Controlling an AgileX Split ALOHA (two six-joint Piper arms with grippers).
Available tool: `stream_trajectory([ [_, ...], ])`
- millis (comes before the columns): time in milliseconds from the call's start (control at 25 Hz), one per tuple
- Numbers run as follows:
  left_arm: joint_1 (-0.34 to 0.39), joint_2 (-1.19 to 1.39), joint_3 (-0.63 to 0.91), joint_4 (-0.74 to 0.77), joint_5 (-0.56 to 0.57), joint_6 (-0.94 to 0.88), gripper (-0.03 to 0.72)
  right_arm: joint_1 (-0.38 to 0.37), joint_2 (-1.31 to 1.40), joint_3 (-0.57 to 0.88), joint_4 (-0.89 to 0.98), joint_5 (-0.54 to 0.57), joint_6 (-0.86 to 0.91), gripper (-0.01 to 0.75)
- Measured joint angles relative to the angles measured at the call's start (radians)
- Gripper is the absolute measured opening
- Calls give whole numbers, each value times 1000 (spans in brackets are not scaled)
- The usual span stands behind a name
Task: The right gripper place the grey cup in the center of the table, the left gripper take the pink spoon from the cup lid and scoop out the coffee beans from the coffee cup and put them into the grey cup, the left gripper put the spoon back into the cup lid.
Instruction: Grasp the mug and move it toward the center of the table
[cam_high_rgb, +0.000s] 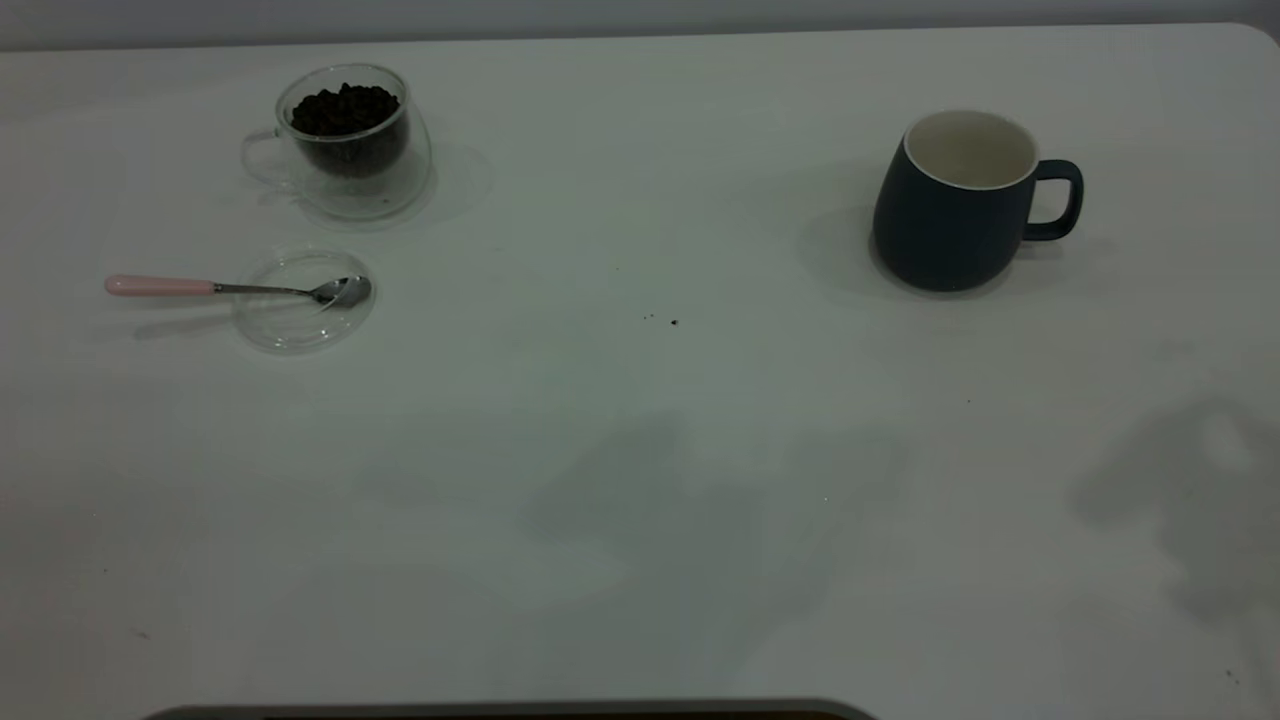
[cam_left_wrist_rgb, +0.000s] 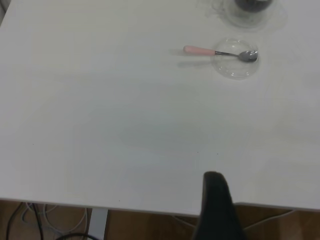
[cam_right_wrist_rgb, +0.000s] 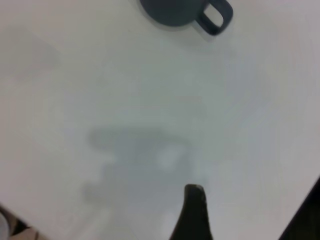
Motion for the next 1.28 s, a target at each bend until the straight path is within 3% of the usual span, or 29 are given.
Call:
stream_trajectory([
  [280,0,0,0,0,0,0,569,0,281,-29,13,-201,-39,676],
  [960,0,0,0,0,0,0,569,4,858,-466,14,-174,-289,653],
  [1280,0,0,0,0,0,0,569,80,971,-574,14,-186,-387,643],
])
